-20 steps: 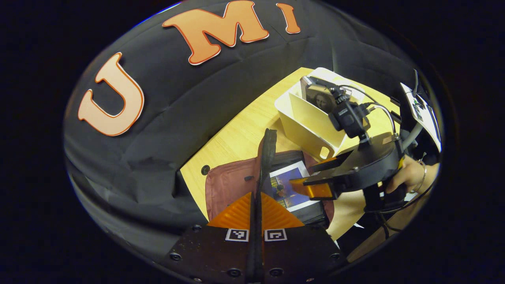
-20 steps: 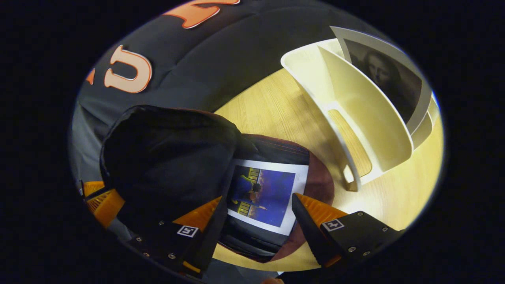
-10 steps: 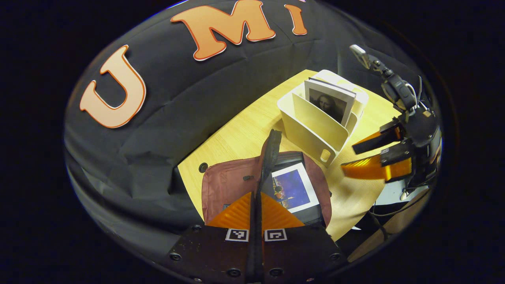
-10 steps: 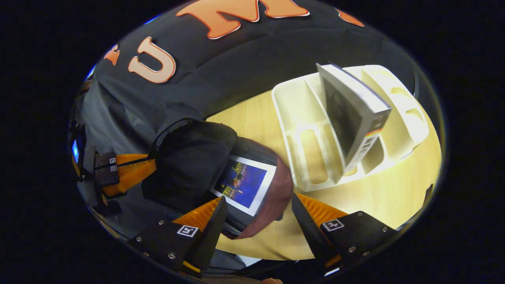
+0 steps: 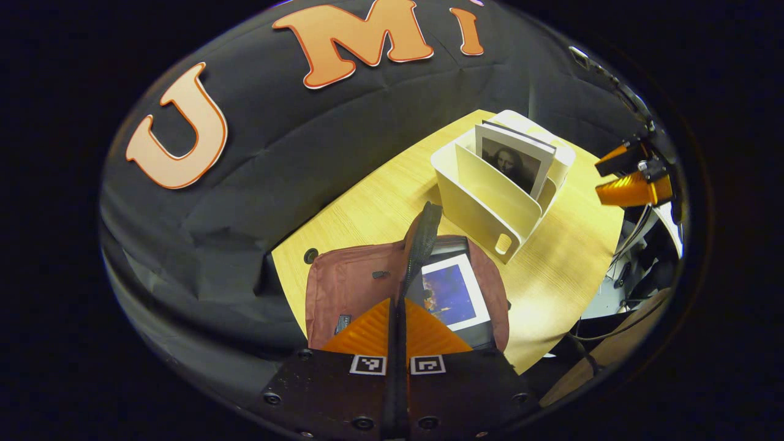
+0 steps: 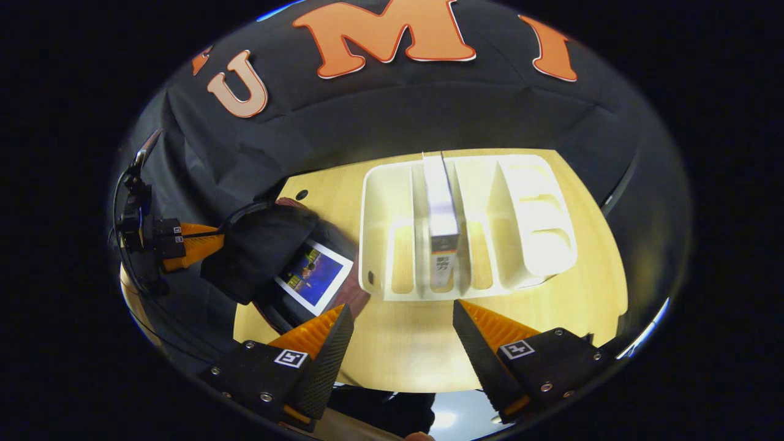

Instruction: Open the schoolbag, grab two books from the bookshelf and put them into the schoolbag.

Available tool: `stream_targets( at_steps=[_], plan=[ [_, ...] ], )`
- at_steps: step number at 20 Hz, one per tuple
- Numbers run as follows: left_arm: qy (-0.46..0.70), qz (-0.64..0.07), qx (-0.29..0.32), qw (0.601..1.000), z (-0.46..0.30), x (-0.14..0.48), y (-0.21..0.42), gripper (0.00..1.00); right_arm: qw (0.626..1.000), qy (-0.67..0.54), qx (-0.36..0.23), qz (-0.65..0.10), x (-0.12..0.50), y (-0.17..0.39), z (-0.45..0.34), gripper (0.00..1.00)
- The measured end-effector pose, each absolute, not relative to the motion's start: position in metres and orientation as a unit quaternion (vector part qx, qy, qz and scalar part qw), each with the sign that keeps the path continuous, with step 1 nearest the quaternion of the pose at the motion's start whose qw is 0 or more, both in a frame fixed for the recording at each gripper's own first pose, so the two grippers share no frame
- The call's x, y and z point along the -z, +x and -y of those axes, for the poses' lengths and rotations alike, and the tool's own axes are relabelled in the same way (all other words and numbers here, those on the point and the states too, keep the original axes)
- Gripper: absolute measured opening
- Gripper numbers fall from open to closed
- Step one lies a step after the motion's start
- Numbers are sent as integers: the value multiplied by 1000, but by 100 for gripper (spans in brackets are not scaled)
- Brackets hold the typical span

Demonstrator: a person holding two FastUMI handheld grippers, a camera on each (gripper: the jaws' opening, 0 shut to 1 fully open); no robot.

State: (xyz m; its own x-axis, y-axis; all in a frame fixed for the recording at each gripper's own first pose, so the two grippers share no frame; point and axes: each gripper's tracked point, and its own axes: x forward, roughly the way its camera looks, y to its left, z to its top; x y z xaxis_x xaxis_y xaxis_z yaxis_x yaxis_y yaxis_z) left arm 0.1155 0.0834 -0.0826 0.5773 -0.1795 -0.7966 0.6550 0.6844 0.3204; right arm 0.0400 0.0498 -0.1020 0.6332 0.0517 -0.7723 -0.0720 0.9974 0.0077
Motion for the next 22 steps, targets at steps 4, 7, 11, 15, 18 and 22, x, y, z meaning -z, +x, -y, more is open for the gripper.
stream_targets(
  at_steps=[4,7,11,15,18,22],
  plan=[
    [307,-389,251,832,-82,86,112,0,903,-25,-40,-428,61,70,-44,98],
    [304,-393,251,831,-80,90,109,0,901,-44,-46,-430,37,105,-46,98],
    [304,-393,247,832,-83,88,111,1,889,-52,-46,-453,37,148,-50,98],
    [299,-398,245,832,-83,89,109,0,866,-68,-20,-495,65,169,-34,98],
    [301,-399,243,831,-86,91,109,0,848,-78,-4,-525,92,183,-25,98],
    [303,-402,241,829,-88,93,111,0,820,-68,0,-568,120,185,-27,98]
  ],
)
